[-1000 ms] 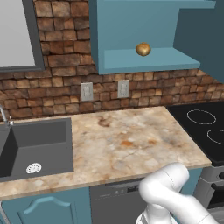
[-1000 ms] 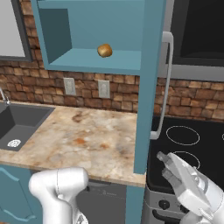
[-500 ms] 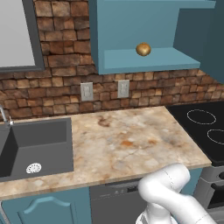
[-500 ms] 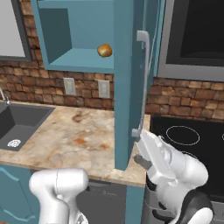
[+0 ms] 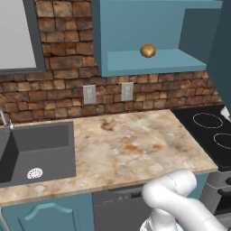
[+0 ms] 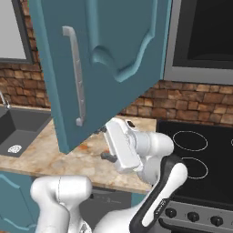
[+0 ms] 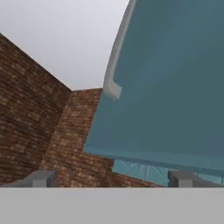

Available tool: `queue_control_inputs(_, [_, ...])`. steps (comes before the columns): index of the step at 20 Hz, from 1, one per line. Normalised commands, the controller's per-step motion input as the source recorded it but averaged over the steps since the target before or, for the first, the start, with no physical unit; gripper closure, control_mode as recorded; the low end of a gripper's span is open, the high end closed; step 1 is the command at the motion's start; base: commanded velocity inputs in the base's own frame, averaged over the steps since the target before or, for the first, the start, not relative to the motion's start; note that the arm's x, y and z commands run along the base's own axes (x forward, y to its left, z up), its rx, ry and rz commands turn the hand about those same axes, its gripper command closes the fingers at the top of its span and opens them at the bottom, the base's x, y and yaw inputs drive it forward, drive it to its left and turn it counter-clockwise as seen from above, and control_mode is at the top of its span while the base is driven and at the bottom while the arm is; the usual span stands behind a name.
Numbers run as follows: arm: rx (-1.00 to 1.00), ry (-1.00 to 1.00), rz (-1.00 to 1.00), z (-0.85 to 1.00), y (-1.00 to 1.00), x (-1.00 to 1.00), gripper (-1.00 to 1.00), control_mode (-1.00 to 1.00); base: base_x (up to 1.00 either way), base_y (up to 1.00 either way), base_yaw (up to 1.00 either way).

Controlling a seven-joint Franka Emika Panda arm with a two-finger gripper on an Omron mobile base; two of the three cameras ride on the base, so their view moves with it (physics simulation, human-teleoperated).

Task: Pick the potato from the counter and place it in the cabinet. Then close the cabinet.

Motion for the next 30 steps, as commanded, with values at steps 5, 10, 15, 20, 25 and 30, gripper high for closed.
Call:
queue_control_inputs(5, [-0.03,-0.09,-0.04,0.69,0.85,0.07,-1.0,-1.0,0.0,0.0,0.0])
queue_control_inputs(10, [0.0,0.29,-0.25,0.84,0.16,0.31,-1.0,-1.0,0.0,0.0,0.0])
queue_control_inputs(15, [0.0,0.43,-0.4,0.55,0.0,0.59,-1.0,-1.0,0.0,0.0,0.0])
queue_control_inputs(20, [0.0,0.47,-0.59,0.19,0.24,0.34,-1.0,-1.0,0.0,0.0,0.0])
queue_control_inputs(25, [-0.02,0.48,-0.64,0.0,0.53,0.2,-1.0,-1.0,0.0,0.0,0.0])
queue_control_inputs(30, [-0.05,0.39,-0.56,0.01,0.59,0.58,-1.0,-1.0,0.0,0.0,0.0])
